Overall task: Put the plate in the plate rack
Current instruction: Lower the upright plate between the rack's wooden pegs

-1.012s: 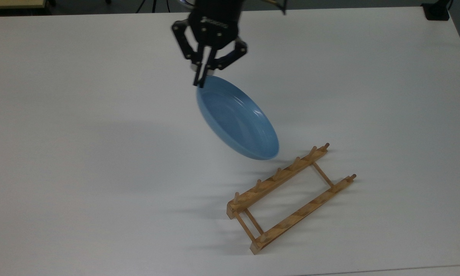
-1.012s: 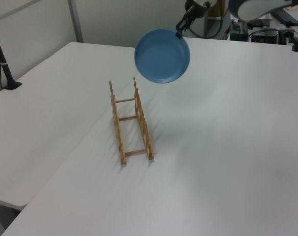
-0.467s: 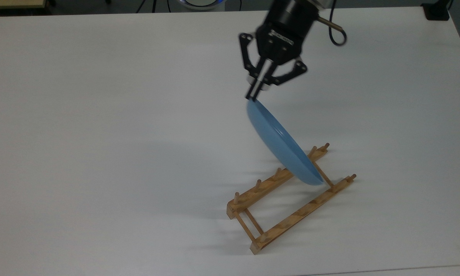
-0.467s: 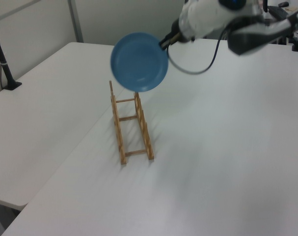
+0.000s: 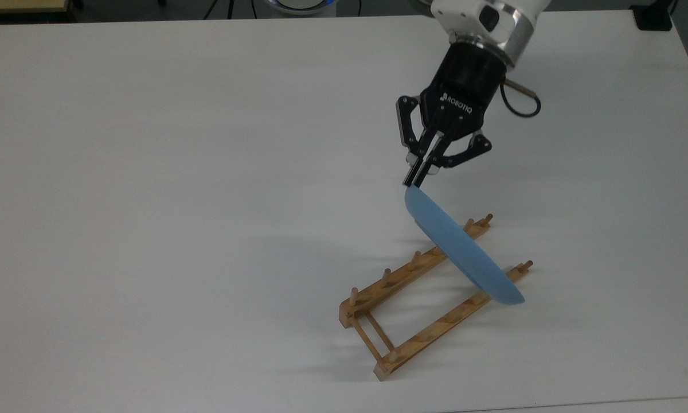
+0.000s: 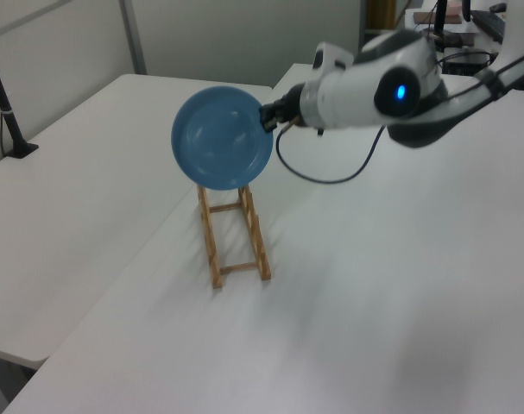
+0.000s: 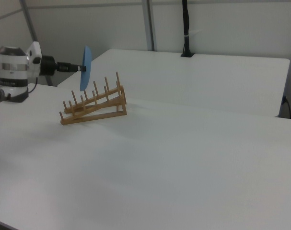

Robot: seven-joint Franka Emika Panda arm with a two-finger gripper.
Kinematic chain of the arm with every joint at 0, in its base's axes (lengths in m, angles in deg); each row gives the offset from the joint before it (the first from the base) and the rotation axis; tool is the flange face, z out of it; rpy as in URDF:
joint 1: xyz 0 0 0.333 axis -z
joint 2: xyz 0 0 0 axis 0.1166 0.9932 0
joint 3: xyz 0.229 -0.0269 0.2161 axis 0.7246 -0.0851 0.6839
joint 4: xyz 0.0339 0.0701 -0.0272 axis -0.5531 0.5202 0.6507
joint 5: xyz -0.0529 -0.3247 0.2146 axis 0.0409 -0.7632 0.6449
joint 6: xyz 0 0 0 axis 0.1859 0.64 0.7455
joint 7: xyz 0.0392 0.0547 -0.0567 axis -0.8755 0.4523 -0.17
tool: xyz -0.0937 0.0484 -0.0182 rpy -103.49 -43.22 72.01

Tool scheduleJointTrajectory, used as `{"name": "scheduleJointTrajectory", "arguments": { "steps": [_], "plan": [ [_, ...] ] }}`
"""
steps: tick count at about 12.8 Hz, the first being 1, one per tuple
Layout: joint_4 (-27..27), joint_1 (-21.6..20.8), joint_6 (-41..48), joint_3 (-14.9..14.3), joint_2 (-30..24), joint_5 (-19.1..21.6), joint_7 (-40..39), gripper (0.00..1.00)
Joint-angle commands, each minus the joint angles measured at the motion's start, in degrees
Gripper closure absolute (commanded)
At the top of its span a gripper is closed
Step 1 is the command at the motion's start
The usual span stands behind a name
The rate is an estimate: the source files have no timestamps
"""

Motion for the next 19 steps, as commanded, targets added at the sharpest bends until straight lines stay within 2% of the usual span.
{"name": "scheduleJointTrajectory", "arguments": {
  "steps": [1, 3, 12, 18, 19],
  "plan": [
    [-0.54, -2.48, 5.17, -0.53, 3.18, -8.95, 9.31, 1.0],
    [-0.37, -3.27, 7.1, -0.53, 3.97, -12.39, 13.19, 1.0],
    [1.22, -4.42, 11.06, -0.53, 6.43, -16.09, 16.36, 1.0],
    [1.39, -4.42, 11.24, -0.53, 8.8, -16.45, 16.37, 1.0],
    [1.31, -4.42, 11.24, -0.53, 8.81, -16.18, 16.45, 0.73]
  ]
}}
